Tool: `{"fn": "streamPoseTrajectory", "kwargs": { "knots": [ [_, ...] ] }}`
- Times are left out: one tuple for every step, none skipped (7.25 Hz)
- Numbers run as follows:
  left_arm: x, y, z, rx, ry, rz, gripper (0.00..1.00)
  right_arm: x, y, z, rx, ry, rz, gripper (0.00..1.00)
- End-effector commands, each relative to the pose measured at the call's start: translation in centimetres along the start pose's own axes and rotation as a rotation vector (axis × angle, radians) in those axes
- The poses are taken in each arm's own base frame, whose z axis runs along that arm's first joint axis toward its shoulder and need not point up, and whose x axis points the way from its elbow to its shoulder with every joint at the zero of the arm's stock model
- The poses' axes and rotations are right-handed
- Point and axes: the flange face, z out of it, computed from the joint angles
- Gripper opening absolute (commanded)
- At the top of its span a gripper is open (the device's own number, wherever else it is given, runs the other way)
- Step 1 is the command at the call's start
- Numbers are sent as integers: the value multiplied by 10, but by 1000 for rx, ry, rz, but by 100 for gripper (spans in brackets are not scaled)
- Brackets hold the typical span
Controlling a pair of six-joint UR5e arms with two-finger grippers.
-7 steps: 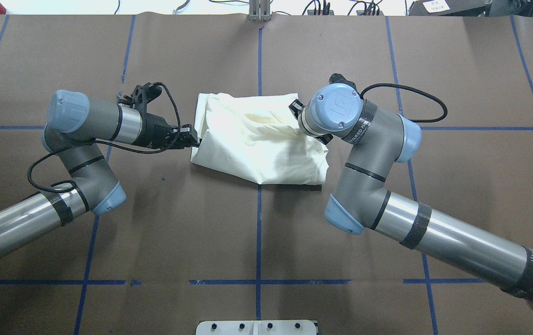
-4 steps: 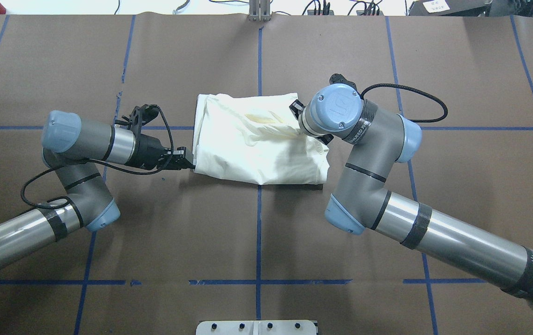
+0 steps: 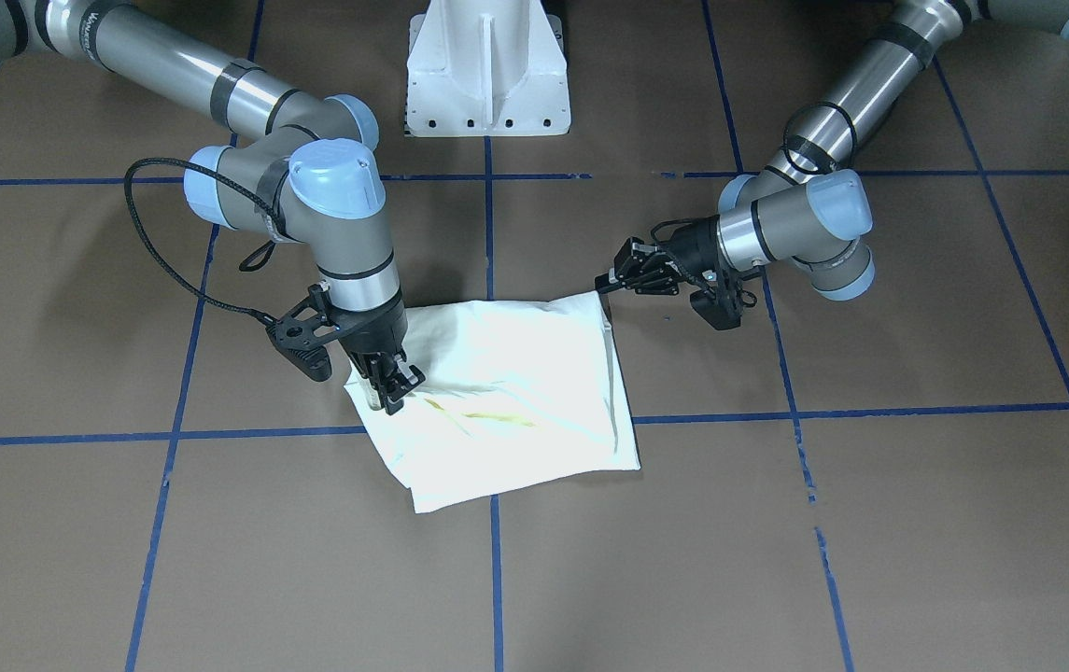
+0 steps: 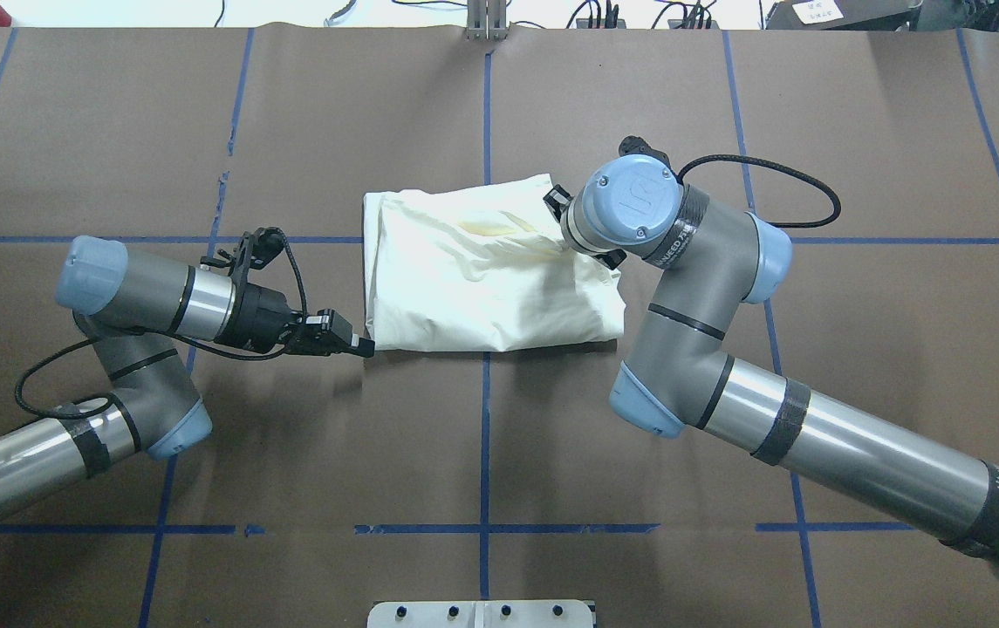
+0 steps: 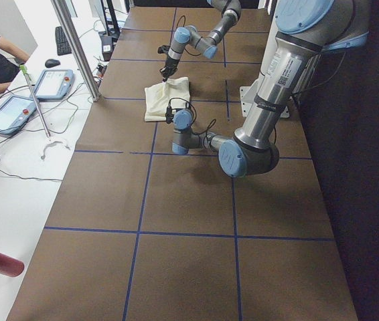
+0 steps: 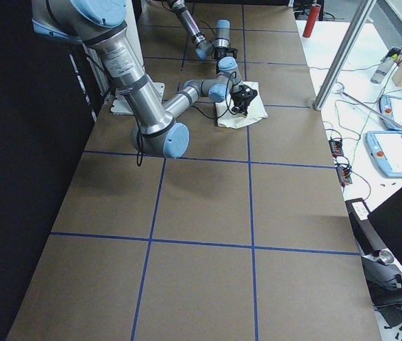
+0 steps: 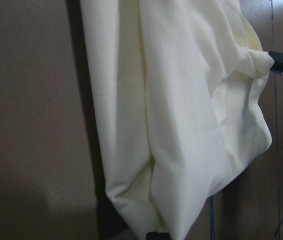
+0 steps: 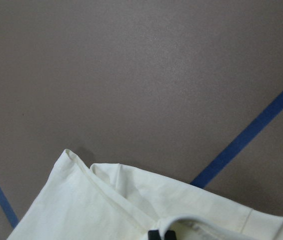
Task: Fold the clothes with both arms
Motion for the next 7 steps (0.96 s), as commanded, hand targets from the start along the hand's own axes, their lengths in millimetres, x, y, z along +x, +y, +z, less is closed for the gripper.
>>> {"fn": "streamPoseTrajectory", "kwargs": {
  "knots": [
    [15,16,-17,-24,29,-61,0,0,-5,0,6,1,2,0],
    [23,10,-11,9,38,-112,0,-1,-6,-1,6,0,-2,0],
    [43,-6,6,53,10,-142,0,-1,-6,-1,6,-2,-12,0],
    [64,-21,27,72,-45,-177,0,0,-6,0,7,1,-20,0],
    [67,-28,34,115,-65,-186,0,-1,-7,0,7,-1,-21,0],
    [61,-29,35,121,-87,-164,0,0,-8,0,8,1,-27,0],
    [58,-37,38,162,-126,-145,0,2,-8,1,9,3,-28,0]
  ]
}}
